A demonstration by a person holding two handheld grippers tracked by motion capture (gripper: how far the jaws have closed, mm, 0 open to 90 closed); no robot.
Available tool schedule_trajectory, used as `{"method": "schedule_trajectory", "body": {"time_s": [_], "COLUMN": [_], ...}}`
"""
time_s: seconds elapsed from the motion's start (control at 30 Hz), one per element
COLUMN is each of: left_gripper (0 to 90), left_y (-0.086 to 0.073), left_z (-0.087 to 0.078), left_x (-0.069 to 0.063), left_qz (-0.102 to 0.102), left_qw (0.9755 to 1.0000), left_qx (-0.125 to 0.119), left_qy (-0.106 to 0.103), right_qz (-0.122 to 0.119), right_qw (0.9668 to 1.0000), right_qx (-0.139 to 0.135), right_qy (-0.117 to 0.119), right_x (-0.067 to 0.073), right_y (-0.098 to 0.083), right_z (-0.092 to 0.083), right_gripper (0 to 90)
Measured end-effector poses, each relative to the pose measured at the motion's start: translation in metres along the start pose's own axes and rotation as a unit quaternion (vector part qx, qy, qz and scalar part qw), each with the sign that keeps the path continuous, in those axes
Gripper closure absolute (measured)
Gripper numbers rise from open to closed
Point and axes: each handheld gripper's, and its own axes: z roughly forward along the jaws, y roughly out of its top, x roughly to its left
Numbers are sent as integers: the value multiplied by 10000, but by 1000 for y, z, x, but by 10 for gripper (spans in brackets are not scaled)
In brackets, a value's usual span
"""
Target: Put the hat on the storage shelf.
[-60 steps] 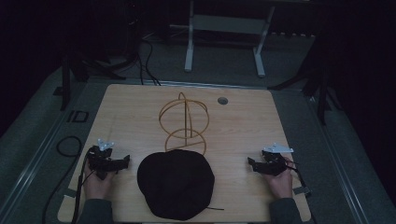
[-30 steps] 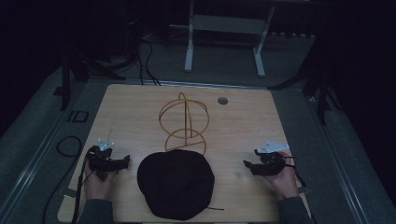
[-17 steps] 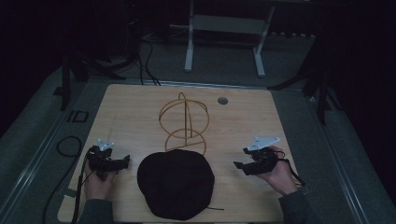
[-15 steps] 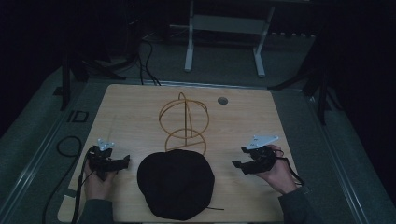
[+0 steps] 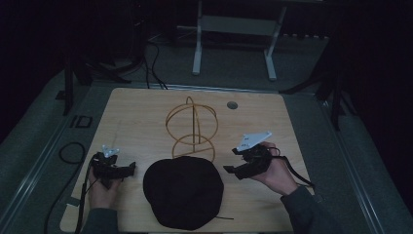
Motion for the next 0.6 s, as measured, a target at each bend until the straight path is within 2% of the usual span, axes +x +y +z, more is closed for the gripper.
{"method": "schedule_trajectory", "body": {"time_s": [0.2,0.23,0.4,0.47,0.6], "left_gripper": [18,18,18,18,18], "left_y": [0,0,0,0,0], "left_z": [0,0,0,0,0], "left_x": [0,0,0,0,0], "left_qz": [-2,0,-1,-1,-1], "left_qw": [10000,10000,10000,10000,10000], "left_qx": [3,11,2,4,4], "left_qy": [2,1,2,3,2], "right_qz": [-250,-344,-532,-671,-751], "right_qw": [9996,9992,9981,9970,9961], "right_qx": [62,74,38,66,29], "right_qy": [139,183,312,372,460], "right_x": [12,17,27,35,39], "right_y": [16,24,38,50,60], "right_z": [10,13,17,20,23], "right_gripper": [308,307,306,305,305]}}
